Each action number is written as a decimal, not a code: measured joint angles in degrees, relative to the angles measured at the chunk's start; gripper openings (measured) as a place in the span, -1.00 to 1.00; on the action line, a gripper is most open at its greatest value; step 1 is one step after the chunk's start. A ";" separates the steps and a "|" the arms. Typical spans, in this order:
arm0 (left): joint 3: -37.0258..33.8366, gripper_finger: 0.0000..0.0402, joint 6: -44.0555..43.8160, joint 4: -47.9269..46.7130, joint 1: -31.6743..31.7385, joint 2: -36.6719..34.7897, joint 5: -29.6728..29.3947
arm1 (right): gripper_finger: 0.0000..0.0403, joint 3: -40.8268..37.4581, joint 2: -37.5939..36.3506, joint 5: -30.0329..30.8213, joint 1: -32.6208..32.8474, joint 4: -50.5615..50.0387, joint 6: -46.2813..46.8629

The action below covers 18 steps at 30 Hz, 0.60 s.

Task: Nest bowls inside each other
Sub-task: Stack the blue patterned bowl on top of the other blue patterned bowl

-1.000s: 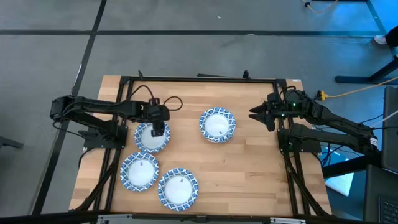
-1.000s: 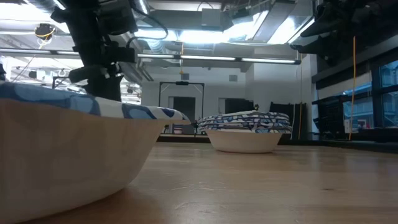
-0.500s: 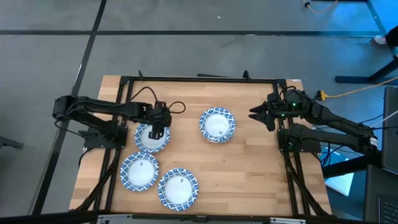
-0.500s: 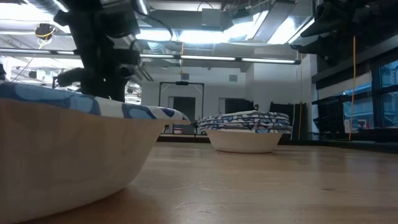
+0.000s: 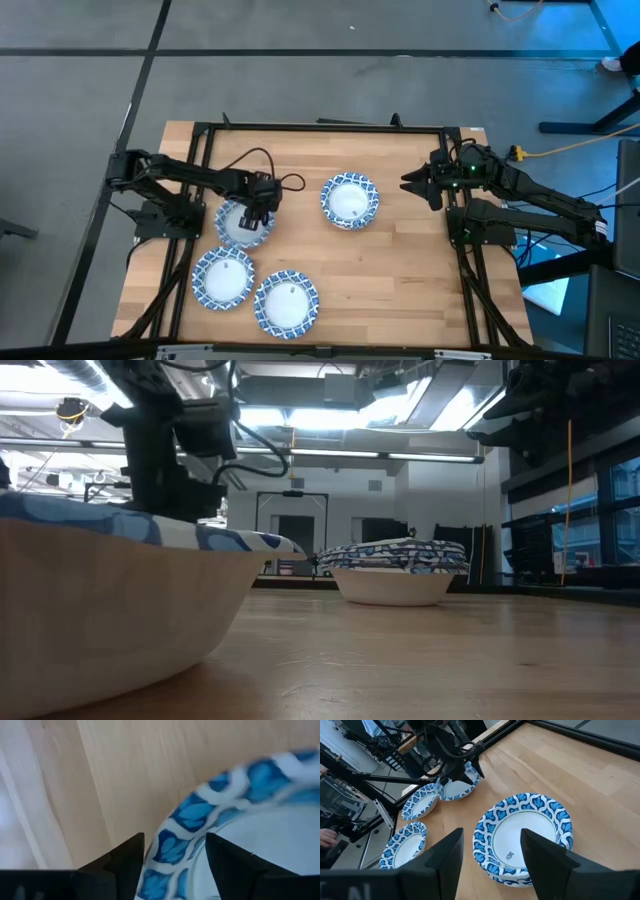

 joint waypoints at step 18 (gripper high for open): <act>0.17 -0.96 -10.01 0.02 8.92 0.34 6.90 | -0.02 0.00 0.01 -0.03 0.00 -0.03 0.00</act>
